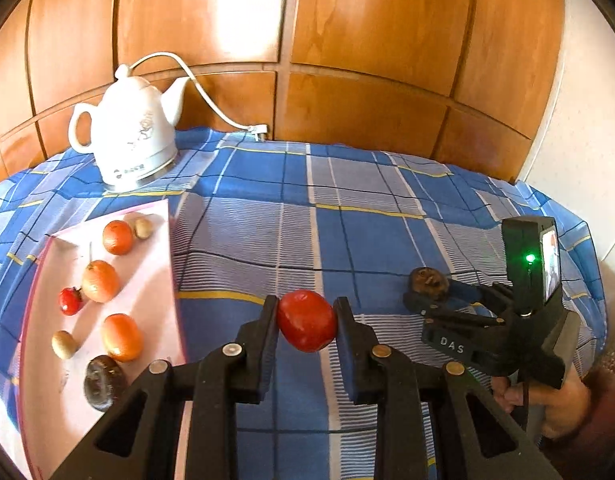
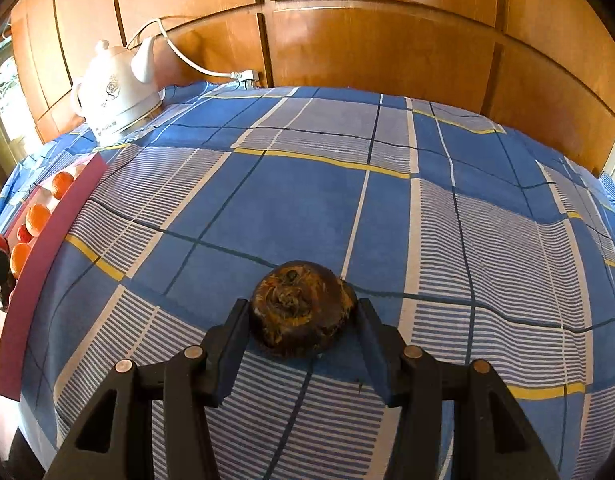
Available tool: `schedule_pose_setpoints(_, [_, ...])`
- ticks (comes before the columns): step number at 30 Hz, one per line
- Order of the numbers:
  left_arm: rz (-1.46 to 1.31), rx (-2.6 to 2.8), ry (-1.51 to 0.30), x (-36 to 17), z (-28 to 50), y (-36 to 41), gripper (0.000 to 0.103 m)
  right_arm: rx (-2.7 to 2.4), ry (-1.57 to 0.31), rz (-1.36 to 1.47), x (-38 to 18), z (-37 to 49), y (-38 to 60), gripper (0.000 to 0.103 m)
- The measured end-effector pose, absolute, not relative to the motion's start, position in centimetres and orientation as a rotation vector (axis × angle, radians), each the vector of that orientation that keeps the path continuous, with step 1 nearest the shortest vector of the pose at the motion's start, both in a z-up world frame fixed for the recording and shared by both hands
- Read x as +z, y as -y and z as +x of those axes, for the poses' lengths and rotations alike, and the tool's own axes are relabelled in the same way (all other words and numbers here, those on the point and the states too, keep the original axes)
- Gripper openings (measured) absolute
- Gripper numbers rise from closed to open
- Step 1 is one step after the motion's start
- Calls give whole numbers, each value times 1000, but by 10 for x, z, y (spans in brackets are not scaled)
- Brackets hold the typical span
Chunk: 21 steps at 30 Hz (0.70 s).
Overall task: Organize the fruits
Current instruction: 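Carry the red tomato into the tray with the left gripper and release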
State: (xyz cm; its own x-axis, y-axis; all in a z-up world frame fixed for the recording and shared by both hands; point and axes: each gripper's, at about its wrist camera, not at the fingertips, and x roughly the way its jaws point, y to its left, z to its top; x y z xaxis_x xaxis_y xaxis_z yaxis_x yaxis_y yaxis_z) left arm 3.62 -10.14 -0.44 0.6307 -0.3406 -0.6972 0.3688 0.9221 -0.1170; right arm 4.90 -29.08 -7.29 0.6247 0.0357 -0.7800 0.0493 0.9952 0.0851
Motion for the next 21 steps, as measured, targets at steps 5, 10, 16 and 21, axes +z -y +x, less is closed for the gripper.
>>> schedule_pose_setpoints(5, [18, -382, -805, -6, 37, 89, 27, -11, -885, 95, -73, 48, 290, 53])
schedule_pose_setpoints(10, [-25, -376, -799, 2, 36, 65, 27, -12, -880, 92, -74, 47, 289, 53])
schedule_pose_setpoints(16, [-129, -288, -789, 17, 39, 1, 27, -10, -878, 98, -74, 47, 290, 53])
schedule_pose_setpoints(21, [-169, -146, -802, 16, 34, -64, 27, -7, -876, 104, -74, 46, 291, 53])
